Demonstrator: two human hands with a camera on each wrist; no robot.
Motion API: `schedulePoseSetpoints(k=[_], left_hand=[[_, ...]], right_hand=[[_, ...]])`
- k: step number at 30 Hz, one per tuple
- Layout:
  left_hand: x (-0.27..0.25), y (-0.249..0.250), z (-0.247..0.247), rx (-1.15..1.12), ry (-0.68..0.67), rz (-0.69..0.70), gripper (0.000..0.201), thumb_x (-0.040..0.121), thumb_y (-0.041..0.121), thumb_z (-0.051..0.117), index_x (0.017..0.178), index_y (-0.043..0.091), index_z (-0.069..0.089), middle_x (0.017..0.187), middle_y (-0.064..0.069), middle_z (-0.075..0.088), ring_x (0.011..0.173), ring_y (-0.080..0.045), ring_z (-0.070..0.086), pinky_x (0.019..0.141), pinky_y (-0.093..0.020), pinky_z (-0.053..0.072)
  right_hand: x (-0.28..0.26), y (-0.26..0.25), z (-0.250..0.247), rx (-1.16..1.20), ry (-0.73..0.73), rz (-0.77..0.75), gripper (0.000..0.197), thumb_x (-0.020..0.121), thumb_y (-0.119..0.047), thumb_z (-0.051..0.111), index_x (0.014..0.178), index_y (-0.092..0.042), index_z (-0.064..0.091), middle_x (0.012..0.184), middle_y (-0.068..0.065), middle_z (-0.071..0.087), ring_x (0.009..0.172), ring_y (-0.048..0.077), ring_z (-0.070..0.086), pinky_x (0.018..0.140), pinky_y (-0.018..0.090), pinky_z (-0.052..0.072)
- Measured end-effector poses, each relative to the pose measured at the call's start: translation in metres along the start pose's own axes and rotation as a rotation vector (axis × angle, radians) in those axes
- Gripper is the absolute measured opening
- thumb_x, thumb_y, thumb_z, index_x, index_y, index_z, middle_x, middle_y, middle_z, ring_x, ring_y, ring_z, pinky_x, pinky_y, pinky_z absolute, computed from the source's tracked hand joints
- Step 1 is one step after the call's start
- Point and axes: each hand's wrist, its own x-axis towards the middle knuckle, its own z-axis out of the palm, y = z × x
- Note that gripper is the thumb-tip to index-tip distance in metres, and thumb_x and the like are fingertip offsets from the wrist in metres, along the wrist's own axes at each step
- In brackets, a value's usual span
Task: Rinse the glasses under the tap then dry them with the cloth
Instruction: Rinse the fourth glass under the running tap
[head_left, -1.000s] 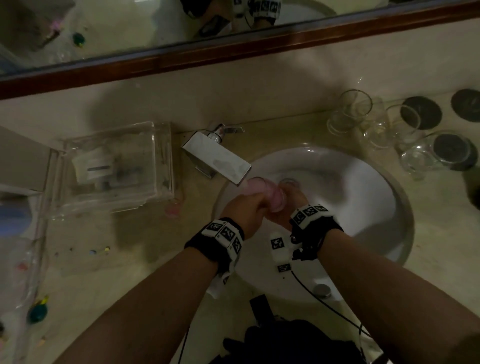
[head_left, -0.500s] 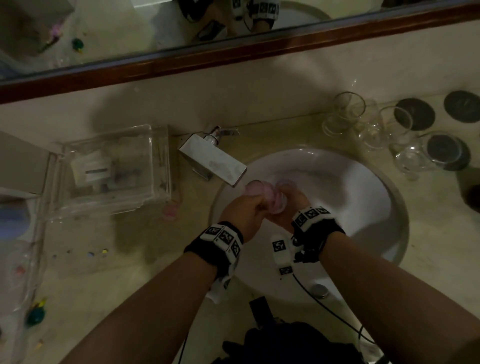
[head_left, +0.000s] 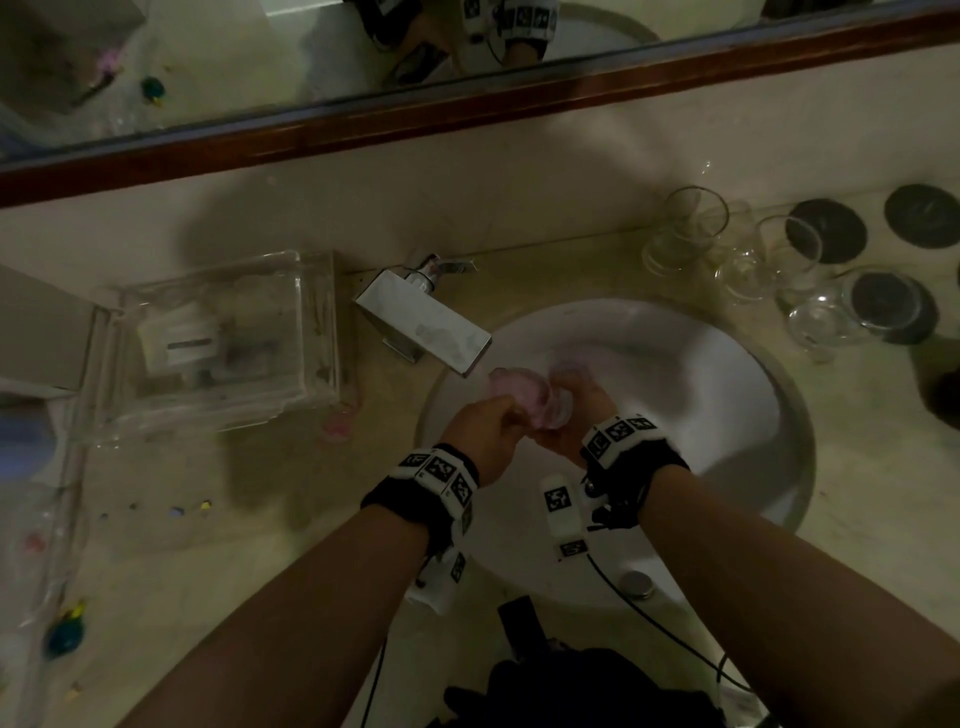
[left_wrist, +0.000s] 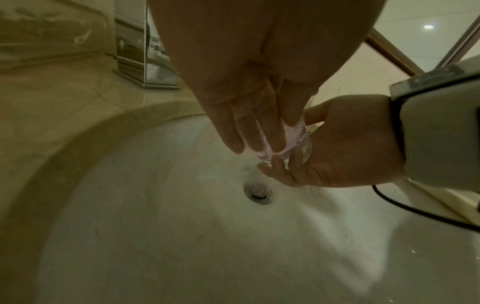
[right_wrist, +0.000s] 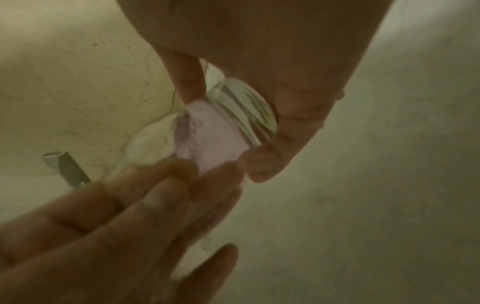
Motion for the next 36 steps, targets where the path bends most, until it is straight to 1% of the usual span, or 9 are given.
schedulePoseSetpoints(k=[2,4,9,16,21,23,28,33,36], left_hand=[[0.001,0.000,-0.001,-0.004,0.032,-0.027,0.019,0.095,0.018,0.060,0.106,0.005,0.068,0.109,-0.013,0.069,0.102,-0.029,0.062,0.082,-0.027,0.042],[0.000,0.000,-0.003,-0.016,0.076,-0.041,0.021,0.094,0.020,0.061,0.107,0.005,0.067,0.110,-0.013,0.068,0.102,-0.028,0.061,0.083,-0.028,0.043],[0.001,-0.006,-0.004,-0.010,0.038,-0.063,0.027,0.096,0.020,0.058,0.117,0.005,0.063,0.120,-0.012,0.065,0.111,-0.027,0.058,0.085,-0.025,0.040],[0.005,-0.010,-0.011,-0.060,0.063,-0.110,0.025,0.094,0.022,0.061,0.114,0.007,0.065,0.119,-0.008,0.065,0.111,-0.023,0.058,0.088,-0.022,0.039],[0.005,-0.006,-0.011,-0.067,-0.018,-0.047,0.026,0.099,0.017,0.053,0.121,0.008,0.062,0.127,-0.009,0.062,0.118,-0.024,0.055,0.089,-0.020,0.037],[0.006,-0.004,-0.010,-0.044,-0.022,-0.016,0.026,0.099,0.020,0.052,0.117,0.007,0.066,0.120,-0.011,0.067,0.111,-0.026,0.060,0.087,-0.022,0.040],[0.002,0.006,-0.012,0.001,-0.064,0.137,0.026,0.099,0.012,0.052,0.115,0.000,0.068,0.116,-0.017,0.067,0.108,-0.031,0.060,0.081,-0.019,0.036],[0.002,-0.006,-0.009,0.082,-0.083,0.102,0.025,0.100,0.019,0.048,0.116,0.012,0.066,0.113,-0.012,0.068,0.102,-0.032,0.062,0.085,-0.037,0.049],[0.004,-0.004,-0.010,0.085,-0.016,0.128,0.023,0.098,0.020,0.052,0.111,0.010,0.068,0.107,-0.008,0.070,0.096,-0.027,0.063,0.080,-0.032,0.047]], right_hand=[[-0.002,-0.006,0.000,-0.071,0.027,-0.014,0.018,0.086,-0.007,0.065,0.098,-0.011,0.053,0.089,-0.003,0.046,0.069,0.002,0.055,0.055,0.004,0.043],[-0.002,-0.004,-0.007,-0.069,0.013,-0.077,0.020,0.096,-0.003,0.047,0.079,-0.012,0.050,0.072,-0.001,0.050,0.042,0.001,0.055,0.039,0.007,0.039],[0.001,0.003,0.000,-0.124,0.053,-0.125,0.044,0.092,-0.015,0.051,0.049,-0.018,0.056,0.045,-0.003,0.050,0.040,0.012,0.048,0.039,0.013,0.036],[-0.004,0.001,0.005,-0.207,0.058,-0.120,0.022,0.089,-0.005,0.047,0.070,-0.016,0.051,0.062,0.002,0.045,0.056,0.015,0.042,0.051,0.022,0.033],[0.003,0.003,0.007,-0.101,0.062,-0.071,0.027,0.094,-0.021,0.052,0.067,-0.017,0.051,0.060,-0.001,0.051,0.048,0.011,0.049,0.045,0.019,0.038],[0.002,0.004,0.008,-0.082,0.039,-0.022,0.032,0.095,-0.036,0.051,0.072,-0.014,0.056,0.055,0.002,0.059,0.061,0.015,0.051,0.058,0.025,0.040],[0.004,0.005,0.004,-0.062,0.019,0.032,0.034,0.098,-0.030,0.037,0.112,-0.006,0.057,0.117,0.017,0.061,0.107,0.027,0.055,0.092,0.039,0.042],[0.003,0.000,0.007,-0.020,0.032,0.109,0.014,0.096,-0.003,0.044,0.103,-0.012,0.052,0.088,0.007,0.054,0.072,0.013,0.061,0.058,0.024,0.051],[0.009,0.007,0.003,-0.082,0.029,0.067,0.037,0.098,-0.030,0.043,0.124,-0.005,0.052,0.114,0.018,0.060,0.102,0.029,0.059,0.080,0.038,0.050]])
